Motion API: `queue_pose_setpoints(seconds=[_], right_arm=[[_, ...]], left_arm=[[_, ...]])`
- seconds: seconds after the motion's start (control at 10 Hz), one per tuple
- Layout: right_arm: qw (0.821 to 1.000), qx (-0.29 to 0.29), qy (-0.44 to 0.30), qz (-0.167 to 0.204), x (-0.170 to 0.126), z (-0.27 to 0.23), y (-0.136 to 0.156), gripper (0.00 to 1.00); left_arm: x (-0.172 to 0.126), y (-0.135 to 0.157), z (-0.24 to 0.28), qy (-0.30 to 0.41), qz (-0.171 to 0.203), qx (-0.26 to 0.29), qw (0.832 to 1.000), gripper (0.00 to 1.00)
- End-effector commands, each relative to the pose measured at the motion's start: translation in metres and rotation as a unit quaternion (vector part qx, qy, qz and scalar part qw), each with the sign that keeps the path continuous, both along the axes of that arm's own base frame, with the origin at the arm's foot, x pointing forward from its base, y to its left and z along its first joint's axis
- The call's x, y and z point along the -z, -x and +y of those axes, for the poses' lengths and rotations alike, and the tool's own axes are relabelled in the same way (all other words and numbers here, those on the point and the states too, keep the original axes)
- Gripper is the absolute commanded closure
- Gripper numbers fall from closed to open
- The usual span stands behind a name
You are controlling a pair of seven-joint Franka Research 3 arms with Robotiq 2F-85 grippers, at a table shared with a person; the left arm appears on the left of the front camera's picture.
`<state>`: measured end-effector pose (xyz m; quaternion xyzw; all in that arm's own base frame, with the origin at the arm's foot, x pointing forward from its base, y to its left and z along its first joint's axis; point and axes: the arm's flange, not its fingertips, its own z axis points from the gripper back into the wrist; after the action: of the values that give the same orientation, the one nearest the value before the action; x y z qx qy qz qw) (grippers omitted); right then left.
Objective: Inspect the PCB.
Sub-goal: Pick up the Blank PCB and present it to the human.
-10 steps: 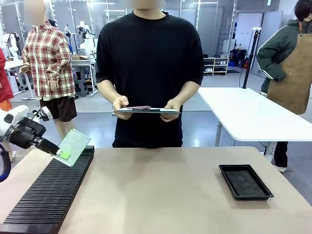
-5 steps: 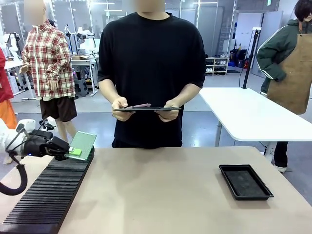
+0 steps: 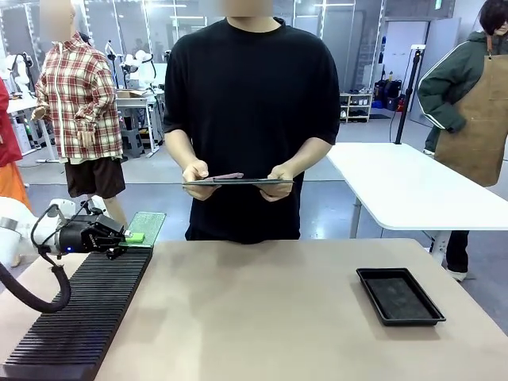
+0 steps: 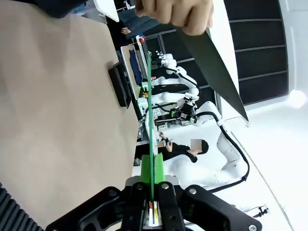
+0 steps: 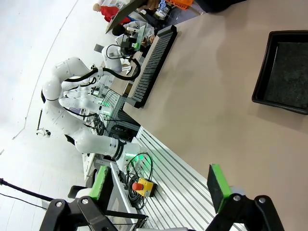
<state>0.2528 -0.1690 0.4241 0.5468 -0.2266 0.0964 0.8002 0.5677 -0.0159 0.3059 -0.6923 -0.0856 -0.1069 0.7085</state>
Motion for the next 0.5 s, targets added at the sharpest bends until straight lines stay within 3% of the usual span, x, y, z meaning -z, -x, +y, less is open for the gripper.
queue_pose_setpoints(seconds=[0.0, 0.4], right_arm=[[1.000, -0.001, -0.002, -0.011, -0.002, -0.002, -0.002, 0.00], [1.000, -0.001, -0.002, -0.011, -0.002, -0.002, -0.002, 0.00]], left_arm=[[-0.014, -0.013, 0.001, 0.016, 0.000, -0.007, 1.000, 0.97], [-0.002, -0.005, 0.001, 0.000, -0.001, -0.001, 1.000, 0.97]])
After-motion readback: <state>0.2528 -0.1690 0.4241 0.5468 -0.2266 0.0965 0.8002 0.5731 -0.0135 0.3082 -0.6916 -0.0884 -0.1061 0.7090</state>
